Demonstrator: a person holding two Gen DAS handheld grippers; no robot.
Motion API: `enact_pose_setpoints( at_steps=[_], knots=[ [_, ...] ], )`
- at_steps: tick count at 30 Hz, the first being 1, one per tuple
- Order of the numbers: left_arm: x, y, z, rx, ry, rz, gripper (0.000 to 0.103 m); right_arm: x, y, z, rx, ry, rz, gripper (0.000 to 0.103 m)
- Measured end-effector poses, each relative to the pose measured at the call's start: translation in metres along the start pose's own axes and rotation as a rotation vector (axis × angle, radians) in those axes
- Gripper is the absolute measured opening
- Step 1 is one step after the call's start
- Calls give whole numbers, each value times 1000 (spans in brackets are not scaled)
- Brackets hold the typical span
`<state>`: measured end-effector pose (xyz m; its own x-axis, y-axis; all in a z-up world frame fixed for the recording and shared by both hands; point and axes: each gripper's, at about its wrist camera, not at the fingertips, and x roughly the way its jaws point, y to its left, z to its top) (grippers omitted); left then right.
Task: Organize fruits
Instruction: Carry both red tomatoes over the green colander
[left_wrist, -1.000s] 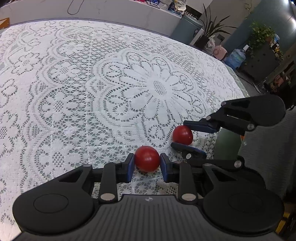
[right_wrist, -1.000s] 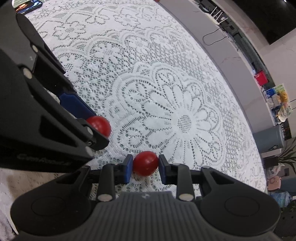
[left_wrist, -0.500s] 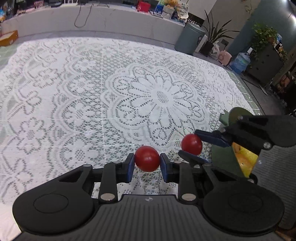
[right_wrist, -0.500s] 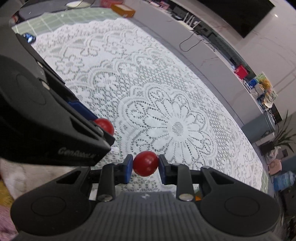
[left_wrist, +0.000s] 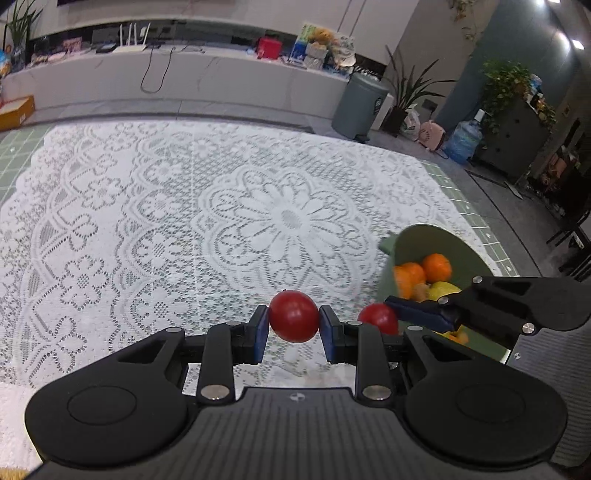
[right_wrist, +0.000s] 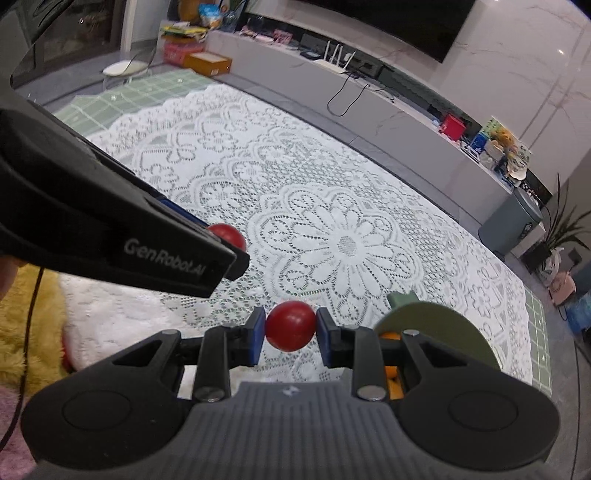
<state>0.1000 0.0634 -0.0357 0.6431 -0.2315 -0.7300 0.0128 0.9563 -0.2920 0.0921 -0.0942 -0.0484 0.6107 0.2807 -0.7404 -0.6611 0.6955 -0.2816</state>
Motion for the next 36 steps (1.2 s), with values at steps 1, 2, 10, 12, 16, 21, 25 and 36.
enact_pose_setpoints(
  at_steps=[1, 2, 10, 12, 16, 21, 25, 36],
  knots=[
    [-3, -4, -1, 9, -5, -1, 32, -4, -1, -2, 9, -6, 0, 26],
    [-5, -7, -2, 17, -9, -2, 32, -8, -2, -5, 17, -9, 1, 26],
    [-16, -40, -10, 88, -14, -17, 32, -35, -16, -34, 93, -31, -1, 26],
    [-17, -49, -12, 108, -11, -24, 32, -40, -23, -41, 115, -33, -5, 26],
    [-15, -68, -14, 154, -2, -40, 32, -47, -40, -55, 164, -33, -20, 26],
    [-6, -94, -18, 215, 26, -64, 32, -52, -59, -74, 222, -32, -49, 26],
    [3, -113, -21, 259, 52, -96, 32, -55, -76, -88, 273, -30, -72, 26],
    [32, -151, -14, 336, 105, -161, 32, -55, -133, -112, 443, -49, -123, 26]
  ],
)
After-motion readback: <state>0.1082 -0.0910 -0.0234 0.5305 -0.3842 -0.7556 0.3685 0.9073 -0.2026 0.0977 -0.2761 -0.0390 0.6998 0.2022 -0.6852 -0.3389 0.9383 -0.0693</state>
